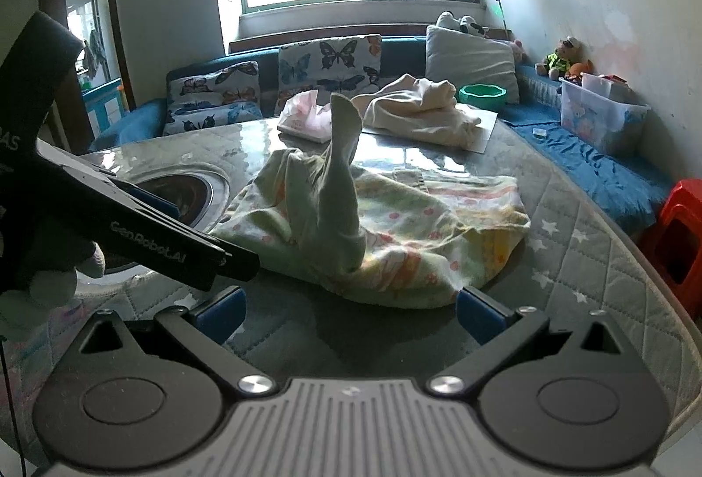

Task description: Fold clothes

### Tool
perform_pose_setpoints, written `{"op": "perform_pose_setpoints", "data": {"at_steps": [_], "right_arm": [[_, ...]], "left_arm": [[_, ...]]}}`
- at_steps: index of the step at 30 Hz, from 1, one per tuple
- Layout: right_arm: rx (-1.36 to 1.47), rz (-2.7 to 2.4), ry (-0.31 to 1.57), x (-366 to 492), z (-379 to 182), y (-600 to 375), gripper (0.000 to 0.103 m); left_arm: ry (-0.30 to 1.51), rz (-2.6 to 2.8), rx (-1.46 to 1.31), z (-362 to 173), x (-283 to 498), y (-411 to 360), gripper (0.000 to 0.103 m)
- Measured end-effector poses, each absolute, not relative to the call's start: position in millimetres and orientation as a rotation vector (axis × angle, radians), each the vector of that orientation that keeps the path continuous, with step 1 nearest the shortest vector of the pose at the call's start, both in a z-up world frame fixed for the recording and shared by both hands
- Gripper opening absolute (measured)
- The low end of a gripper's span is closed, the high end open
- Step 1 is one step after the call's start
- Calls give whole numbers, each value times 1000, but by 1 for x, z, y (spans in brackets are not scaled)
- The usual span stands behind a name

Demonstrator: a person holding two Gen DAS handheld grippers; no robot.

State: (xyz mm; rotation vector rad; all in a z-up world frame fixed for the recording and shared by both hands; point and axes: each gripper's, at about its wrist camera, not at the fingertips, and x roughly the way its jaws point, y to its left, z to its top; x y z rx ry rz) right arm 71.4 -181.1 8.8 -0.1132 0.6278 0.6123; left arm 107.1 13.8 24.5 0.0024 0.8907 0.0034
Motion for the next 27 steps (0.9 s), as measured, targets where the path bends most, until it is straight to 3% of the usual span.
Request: {"op": "perform_pose_setpoints", "data": {"at_steps": [21, 24, 27], "right_arm": [[-192, 701, 511, 108, 36, -141, 102], [-197, 709, 526, 118, 33, -135, 89], [-185, 734, 539, 123, 30, -131, 68]], "left_arm": [[849, 136, -12, 46, 144, 60, 103], [842, 155, -21, 50, 150, 68, 103], [837, 165, -36, 53, 154, 74, 102]]}}
